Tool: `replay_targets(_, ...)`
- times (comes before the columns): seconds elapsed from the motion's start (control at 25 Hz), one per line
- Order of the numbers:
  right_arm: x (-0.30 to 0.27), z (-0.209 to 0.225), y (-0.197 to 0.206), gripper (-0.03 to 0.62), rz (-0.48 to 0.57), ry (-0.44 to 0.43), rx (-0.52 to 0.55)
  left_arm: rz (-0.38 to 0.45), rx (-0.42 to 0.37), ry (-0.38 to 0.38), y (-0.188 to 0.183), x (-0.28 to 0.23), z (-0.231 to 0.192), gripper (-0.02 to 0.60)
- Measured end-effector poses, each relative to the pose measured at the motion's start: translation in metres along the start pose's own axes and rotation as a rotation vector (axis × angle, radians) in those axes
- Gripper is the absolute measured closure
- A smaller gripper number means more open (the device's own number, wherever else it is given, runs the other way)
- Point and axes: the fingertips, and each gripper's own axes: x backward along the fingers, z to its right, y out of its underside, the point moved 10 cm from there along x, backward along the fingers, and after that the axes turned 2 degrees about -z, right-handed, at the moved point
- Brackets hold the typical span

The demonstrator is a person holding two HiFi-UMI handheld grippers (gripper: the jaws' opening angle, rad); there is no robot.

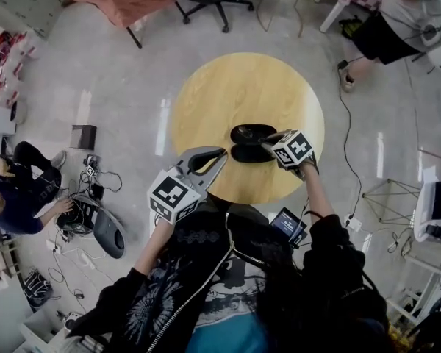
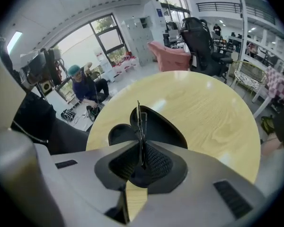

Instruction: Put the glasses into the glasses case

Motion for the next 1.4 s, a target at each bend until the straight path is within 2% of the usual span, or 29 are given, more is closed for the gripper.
replay_targets(0.32,-0.016,0.014,-0.014,0.534,-0.176,-0.016,0.171,-0.01,0.015,-0.006,-0.002,-0.003,-0.026,0.554)
replay_targets(0.6,-0.03,0.03,-0.026,0.534,-0.24,-0.073,0.203,-0.018,0.04,-0.027,0.0,-0.001,-0.042,0.552)
replay_targets(0.84,-0.037,0.035,-0.028,0.533,-0.245,-0.084,0.209,-0.022,0.068,-0.062,0.006,0.006,-0.051,0.552)
replay_targets(0.96,-0.04,0.036,-0.029,0.529,-0.227,-0.04,0.218,-0.02,0.074,-0.071,0.008,0.008,-0.054,0.552)
replay_targets(1.04,-0.043,0.034,-0.029,0.512,-0.233,-0.01,0.247,-0.023,0.076,-0.07,0.009,0.008,-0.054,0.554)
replay_targets(1.16,-0.048,0.028,-0.028,0.415,-0.26,-0.004,0.275,-0.027,0.076,-0.067,0.01,0.009,-0.053,0.554)
replay_targets(1.4,-0.039,0.025,-0.035,0.411,-0.235,0.023,0.283,-0.031,0.082,-0.069,0.012,0.012,-0.052,0.552)
